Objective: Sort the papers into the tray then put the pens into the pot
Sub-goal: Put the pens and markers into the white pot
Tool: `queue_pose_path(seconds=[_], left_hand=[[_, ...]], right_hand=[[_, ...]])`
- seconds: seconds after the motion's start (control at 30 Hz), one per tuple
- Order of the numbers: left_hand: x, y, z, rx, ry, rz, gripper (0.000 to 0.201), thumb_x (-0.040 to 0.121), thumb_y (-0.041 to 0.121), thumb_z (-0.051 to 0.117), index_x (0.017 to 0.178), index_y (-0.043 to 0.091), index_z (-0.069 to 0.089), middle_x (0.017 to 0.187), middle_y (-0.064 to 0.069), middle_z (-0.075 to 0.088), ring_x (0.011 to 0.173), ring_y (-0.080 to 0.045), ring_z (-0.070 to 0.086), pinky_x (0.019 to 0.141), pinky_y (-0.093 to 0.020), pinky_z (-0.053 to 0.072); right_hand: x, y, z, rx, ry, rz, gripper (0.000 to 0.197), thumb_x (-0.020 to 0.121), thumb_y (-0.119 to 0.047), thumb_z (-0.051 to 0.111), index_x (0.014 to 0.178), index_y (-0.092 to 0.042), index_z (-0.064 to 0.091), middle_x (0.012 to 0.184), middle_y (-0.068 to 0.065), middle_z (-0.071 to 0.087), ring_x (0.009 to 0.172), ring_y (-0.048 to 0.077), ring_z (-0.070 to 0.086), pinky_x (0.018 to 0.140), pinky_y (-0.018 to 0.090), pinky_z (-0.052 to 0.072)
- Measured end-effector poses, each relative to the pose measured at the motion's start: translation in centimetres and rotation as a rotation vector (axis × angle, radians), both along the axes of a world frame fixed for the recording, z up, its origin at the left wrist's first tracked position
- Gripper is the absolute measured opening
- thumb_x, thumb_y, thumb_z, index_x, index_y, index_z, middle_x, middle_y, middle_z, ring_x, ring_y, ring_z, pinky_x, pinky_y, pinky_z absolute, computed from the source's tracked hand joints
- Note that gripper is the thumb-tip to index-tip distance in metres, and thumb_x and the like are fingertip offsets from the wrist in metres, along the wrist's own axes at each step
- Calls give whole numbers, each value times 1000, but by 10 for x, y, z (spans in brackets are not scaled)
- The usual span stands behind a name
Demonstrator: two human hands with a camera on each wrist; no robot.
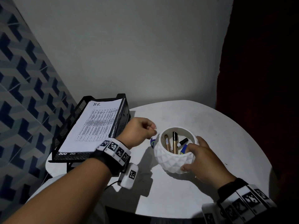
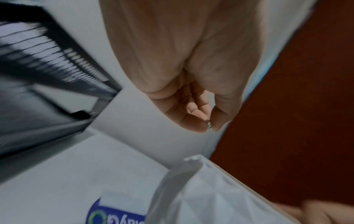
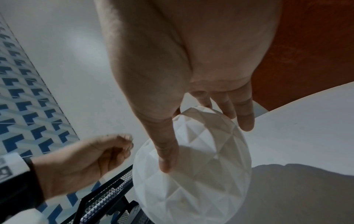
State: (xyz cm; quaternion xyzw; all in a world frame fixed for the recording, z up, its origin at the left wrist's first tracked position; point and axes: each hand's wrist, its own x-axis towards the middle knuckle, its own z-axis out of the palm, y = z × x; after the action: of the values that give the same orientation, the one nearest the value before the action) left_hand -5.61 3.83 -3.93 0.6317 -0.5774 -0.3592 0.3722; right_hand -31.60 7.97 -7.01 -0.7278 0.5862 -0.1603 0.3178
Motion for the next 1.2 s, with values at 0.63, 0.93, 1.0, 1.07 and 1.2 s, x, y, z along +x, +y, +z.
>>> queue_pose_path(seconds=[0.63, 0.93, 1.0, 1.07, 1.2], left_hand=[[-7, 30, -128, 480, -855, -362, 45, 51, 53, 71, 91, 33, 67, 101, 5, 62, 97, -18, 67, 79, -26, 55], [-9, 33, -148, 300, -1083, -413, 25, 96, 16, 52, 114, 10, 69, 118, -11, 62, 113, -28, 62, 91, -29, 45], [-11, 33, -148, 330, -1054, -354, 26, 97, 16, 50, 113, 9, 69, 119, -11, 65, 112, -28, 63, 90, -29, 45], [-14, 31, -146, 361, -1012, -322, 25, 97, 18, 49, 109, 9, 69, 118, -11, 67, 111, -28, 63, 90, -30, 46], [-18, 32, -143, 366, -954, -270, 24, 92, 20, 48, 100, 12, 69, 110, -10, 70, 108, -30, 64, 87, -32, 49]], right_hand=[[-10, -6, 7, -27, 37, -42, 46, 69, -28, 93, 80, -44, 51, 151, -8, 33, 103, 15, 50, 89, 28, 50], [-11, -5, 4, -16, 23, -26, 51, 68, -27, 92, 74, -47, 45, 148, -12, 31, 100, 16, 53, 82, 27, 47], [-11, -5, 3, -19, 18, -27, 51, 67, -28, 91, 74, -47, 45, 146, -13, 31, 100, 16, 54, 81, 27, 47], [-11, -5, 3, -15, 20, -27, 52, 67, -28, 91, 75, -49, 44, 146, -13, 30, 100, 16, 54, 82, 28, 47], [-11, -3, 2, -19, 37, -19, 52, 69, -29, 91, 74, -49, 43, 150, -11, 29, 101, 16, 52, 86, 29, 49]])
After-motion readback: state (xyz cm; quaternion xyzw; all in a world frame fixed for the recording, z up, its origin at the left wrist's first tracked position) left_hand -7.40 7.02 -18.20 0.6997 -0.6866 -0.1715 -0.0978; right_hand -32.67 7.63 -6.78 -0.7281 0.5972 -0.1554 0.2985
